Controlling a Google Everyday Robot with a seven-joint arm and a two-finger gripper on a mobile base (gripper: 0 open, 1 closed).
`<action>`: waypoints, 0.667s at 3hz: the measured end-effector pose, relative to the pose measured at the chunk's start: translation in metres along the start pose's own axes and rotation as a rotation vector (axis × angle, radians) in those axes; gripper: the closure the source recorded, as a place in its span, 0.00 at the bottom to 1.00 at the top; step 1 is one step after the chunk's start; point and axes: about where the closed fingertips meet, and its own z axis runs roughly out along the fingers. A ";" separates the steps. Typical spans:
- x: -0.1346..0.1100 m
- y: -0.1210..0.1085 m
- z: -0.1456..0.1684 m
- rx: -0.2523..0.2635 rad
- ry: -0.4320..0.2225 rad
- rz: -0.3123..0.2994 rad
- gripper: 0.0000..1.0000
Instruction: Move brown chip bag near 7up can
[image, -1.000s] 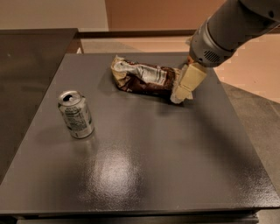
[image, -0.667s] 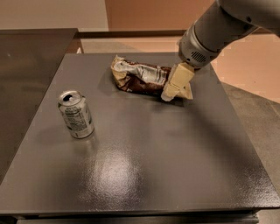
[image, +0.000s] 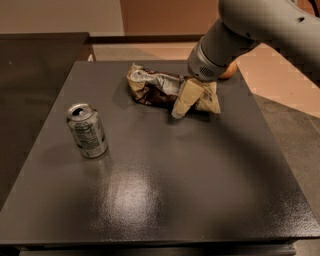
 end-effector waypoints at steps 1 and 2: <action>0.000 -0.001 0.020 -0.020 0.022 -0.014 0.00; 0.004 -0.006 0.028 -0.019 0.043 -0.012 0.00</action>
Offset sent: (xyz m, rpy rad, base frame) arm 0.0244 0.0007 -0.0293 -0.0616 0.0256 -0.0056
